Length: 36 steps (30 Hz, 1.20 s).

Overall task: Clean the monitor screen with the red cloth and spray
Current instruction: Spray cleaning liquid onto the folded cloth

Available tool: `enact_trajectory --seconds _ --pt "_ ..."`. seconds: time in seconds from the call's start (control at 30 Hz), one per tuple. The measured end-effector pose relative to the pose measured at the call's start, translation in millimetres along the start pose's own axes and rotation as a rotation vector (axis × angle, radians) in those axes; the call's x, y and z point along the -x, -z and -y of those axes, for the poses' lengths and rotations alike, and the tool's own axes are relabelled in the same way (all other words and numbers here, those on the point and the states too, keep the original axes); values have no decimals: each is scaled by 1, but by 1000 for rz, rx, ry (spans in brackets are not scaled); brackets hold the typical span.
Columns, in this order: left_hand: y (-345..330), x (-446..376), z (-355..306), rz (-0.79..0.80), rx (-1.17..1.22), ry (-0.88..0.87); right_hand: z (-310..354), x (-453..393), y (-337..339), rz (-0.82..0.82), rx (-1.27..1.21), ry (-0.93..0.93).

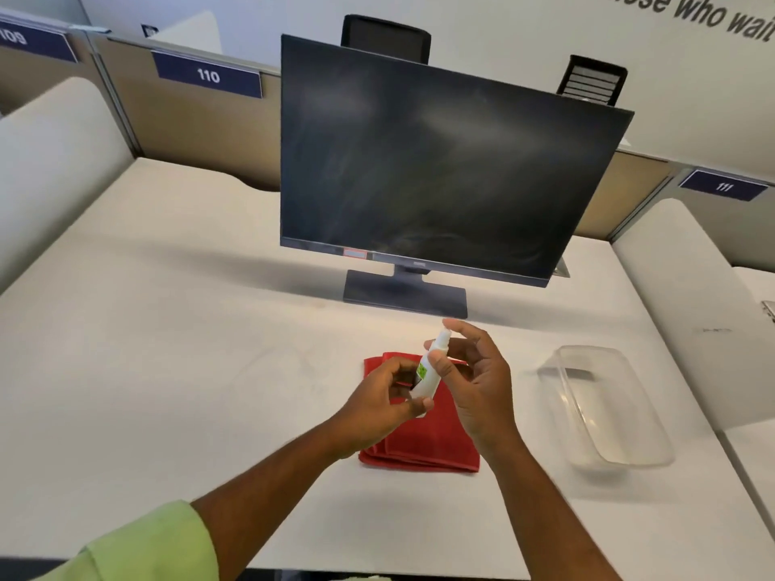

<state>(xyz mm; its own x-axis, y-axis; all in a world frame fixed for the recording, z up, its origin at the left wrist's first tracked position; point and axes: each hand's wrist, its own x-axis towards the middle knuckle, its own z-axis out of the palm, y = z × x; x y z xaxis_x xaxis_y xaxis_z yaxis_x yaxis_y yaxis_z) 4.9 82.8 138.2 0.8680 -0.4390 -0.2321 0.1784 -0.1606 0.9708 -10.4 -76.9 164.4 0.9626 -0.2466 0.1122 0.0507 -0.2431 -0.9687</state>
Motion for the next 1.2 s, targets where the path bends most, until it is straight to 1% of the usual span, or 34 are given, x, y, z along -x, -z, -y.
enact_trajectory --seconds 0.07,0.1,0.2,0.27,0.33,0.43,0.5,0.63,0.73,0.83,0.9,0.97,1.03,1.1,1.2 --pt "-4 0 8 -47 34 -18 1 2 -4 -46 29 18" --pt "-6 0 11 -43 65 -22 1 4 -5 -61 61 35" --pt "-15 -2 12 40 139 -16 -5 9 -4 -80 238 109" --pt "-22 -5 11 79 159 -15 -15 13 3 10 378 114" --pt "-27 -8 13 96 165 -13 -25 14 14 168 478 93" --pt "-31 -10 17 141 153 24 -36 16 30 337 478 57" --pt "-36 -10 19 152 152 29 -42 17 34 393 451 27" --pt "-48 -11 25 83 79 17 -49 16 35 445 474 34" --pt "-52 -15 31 -13 -59 20 -52 11 39 440 504 66" --pt "-51 -15 36 -177 -233 3 -59 7 44 432 629 107" --pt "-44 -11 43 -279 -366 -50 -66 6 48 406 703 92" --pt "-32 -5 57 -334 -517 -92 -74 6 52 383 776 61" --pt "-19 1 71 -338 -677 -72 -80 8 51 364 828 47" --pt "-4 5 86 -309 -796 -13 -84 10 47 335 841 57" --pt "17 11 108 -174 -966 59 -87 14 37 282 780 34"
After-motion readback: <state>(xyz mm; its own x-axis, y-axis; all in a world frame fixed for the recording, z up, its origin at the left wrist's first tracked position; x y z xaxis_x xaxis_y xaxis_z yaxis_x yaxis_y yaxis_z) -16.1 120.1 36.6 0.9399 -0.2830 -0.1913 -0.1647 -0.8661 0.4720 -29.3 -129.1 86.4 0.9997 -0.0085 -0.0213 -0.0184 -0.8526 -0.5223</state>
